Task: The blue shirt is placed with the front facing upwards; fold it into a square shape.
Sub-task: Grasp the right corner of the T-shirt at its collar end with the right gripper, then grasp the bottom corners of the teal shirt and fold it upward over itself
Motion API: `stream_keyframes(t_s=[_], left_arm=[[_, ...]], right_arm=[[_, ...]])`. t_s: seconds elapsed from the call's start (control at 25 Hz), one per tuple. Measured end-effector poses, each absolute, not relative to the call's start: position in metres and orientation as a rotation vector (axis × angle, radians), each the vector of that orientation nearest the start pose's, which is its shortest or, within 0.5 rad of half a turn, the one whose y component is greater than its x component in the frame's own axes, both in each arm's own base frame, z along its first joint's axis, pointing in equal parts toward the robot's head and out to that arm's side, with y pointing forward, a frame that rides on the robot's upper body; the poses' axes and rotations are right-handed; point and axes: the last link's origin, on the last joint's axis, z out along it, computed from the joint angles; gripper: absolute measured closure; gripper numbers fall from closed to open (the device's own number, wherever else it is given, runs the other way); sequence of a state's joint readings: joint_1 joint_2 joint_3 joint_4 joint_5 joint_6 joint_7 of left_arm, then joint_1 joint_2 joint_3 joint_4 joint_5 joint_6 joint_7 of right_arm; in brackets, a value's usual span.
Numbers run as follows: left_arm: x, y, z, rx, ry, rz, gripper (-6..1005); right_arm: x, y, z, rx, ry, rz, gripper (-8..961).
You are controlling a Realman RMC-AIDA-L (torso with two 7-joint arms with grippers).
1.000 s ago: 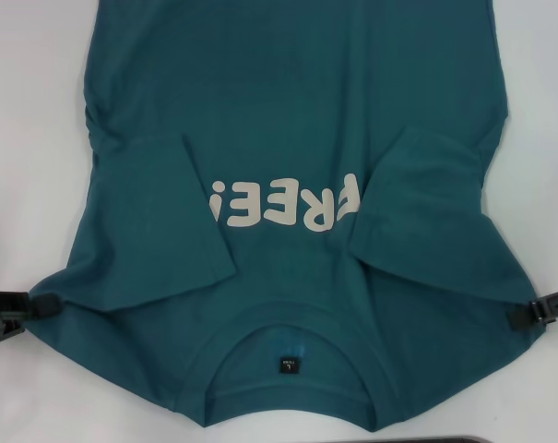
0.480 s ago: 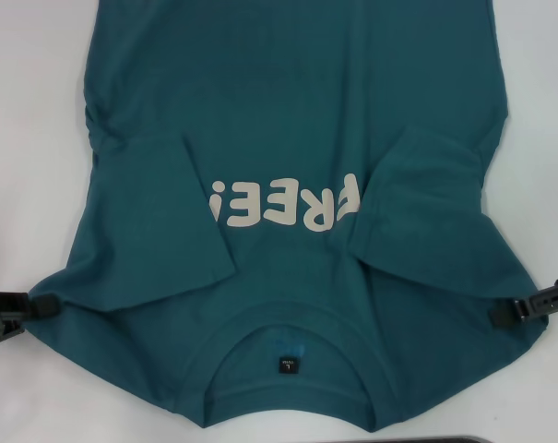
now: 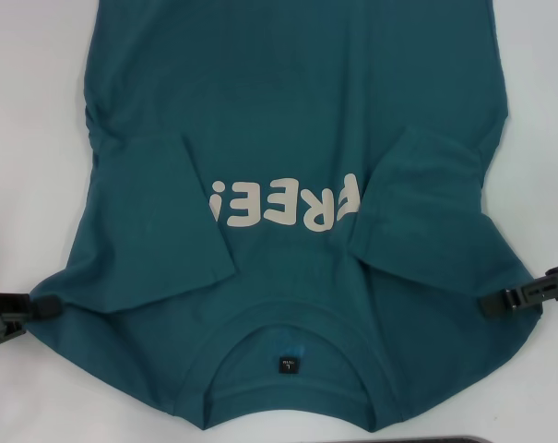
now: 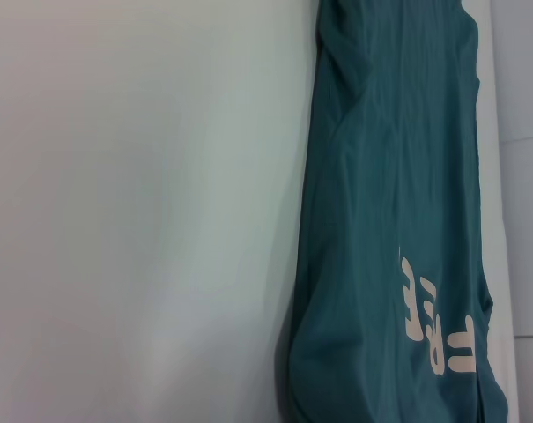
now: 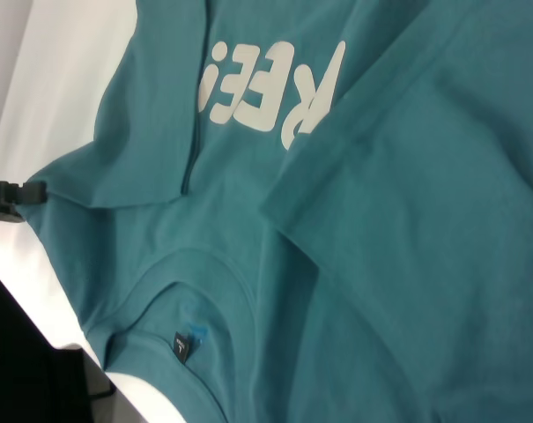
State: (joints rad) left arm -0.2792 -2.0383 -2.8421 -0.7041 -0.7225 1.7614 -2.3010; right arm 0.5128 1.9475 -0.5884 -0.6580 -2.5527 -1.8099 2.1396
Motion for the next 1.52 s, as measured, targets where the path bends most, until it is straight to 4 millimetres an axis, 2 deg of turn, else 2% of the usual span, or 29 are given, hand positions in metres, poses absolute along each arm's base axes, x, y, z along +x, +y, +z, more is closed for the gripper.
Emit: stream_keyframes(t_s=[0.32, 0.64, 0.84, 1.08, 1.28, 1.52], left_arm=[[-0.373, 0.211, 0.039, 2.049, 2.407, 0.695, 970], [-0.374, 0.211, 0.040, 2.049, 2.406, 0.693, 970], [-0.373, 0.211, 0.040, 2.047, 2.405, 0.691, 970], [-0.371, 0.210, 0.040, 2.046, 2.385, 0.702, 970], [-0.368, 0.210, 0.044, 2.077, 2.349, 0.685, 970], [-0.371, 0.205, 0.052, 2.109, 2.332, 0.598, 968]], right_arm=[[0.330, 0.274, 0.049, -2.580, 1.848, 0.156, 161], [0.333, 0.272, 0.046, -2.573, 1.861, 0.110, 379], [0.333, 0.273, 0.048, -2.559, 1.869, 0.108, 620], [0.332, 0.274, 0.049, -2.574, 1.849, 0.100, 819], [0.330, 0.275, 0.058, -2.595, 1.798, 0.073, 921], [0.337, 0.273, 0.078, -2.525, 1.820, -0.058, 921]])
